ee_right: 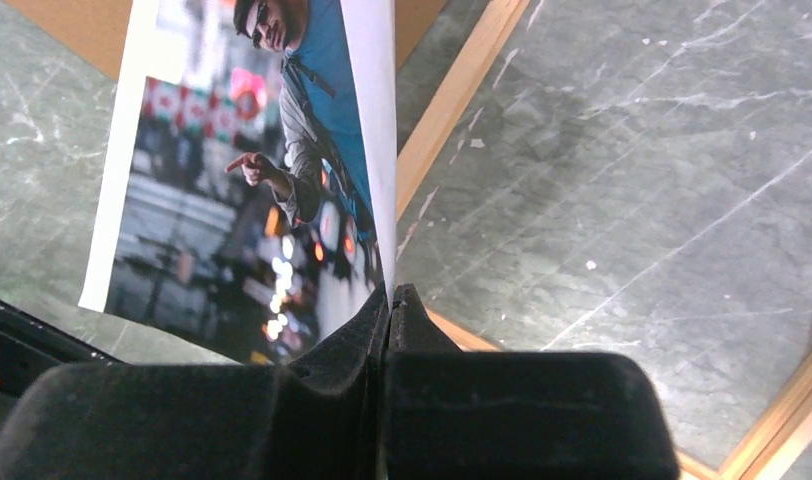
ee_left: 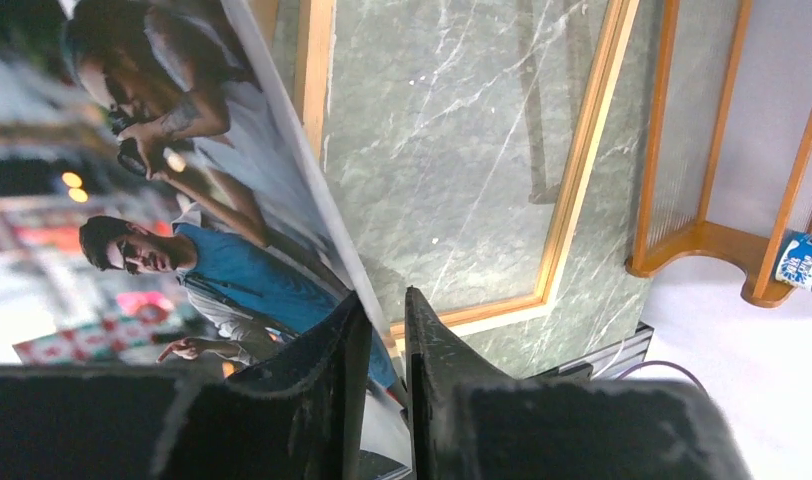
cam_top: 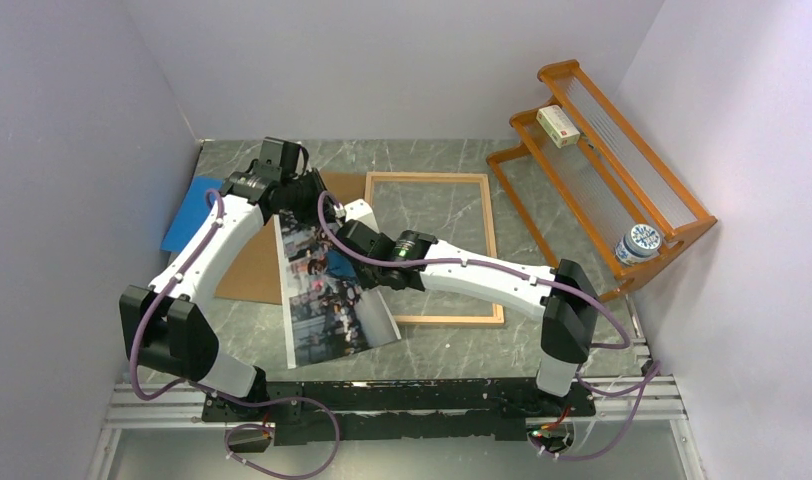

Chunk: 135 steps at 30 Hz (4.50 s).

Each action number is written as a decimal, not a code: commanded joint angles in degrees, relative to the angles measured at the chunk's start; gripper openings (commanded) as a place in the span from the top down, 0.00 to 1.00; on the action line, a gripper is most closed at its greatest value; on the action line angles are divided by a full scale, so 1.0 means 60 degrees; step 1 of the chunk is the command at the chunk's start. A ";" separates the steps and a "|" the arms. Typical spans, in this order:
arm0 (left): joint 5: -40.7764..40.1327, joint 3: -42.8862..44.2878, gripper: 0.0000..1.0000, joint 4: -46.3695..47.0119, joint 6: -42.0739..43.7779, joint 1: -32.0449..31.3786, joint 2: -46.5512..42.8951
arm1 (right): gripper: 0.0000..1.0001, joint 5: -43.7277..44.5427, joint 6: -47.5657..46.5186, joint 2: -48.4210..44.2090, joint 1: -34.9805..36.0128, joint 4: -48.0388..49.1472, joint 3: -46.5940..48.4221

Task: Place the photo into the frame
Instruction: Pick up the photo at the center of the board, then turn over the photo from the photo frame.

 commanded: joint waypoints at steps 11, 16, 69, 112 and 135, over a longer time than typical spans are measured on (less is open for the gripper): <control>-0.0151 0.0708 0.97 -0.0732 0.0297 -0.0126 -0.0418 | 0.40 -0.0663 -0.0552 -0.1108 0.0083 0.0808 -0.0264; 0.0006 0.1038 0.97 -0.0581 0.1134 -0.0126 -0.0760 | 0.19 -0.2653 -0.0675 -0.2742 -0.0363 0.2313 -0.1284; 0.6226 0.4370 0.98 0.0669 0.3356 0.1119 0.5762 | 0.20 -0.0503 0.2468 -0.7332 -0.7270 0.1885 -0.5668; 0.6185 0.5350 0.94 0.3242 0.0459 0.0284 0.8396 | 0.23 -0.0777 0.2847 -0.6764 -0.7448 0.2116 -0.6438; 0.3726 0.4838 0.22 0.1323 0.1779 0.0299 0.6658 | 0.23 -0.1096 0.2741 -0.6852 -0.7448 0.2323 -0.6585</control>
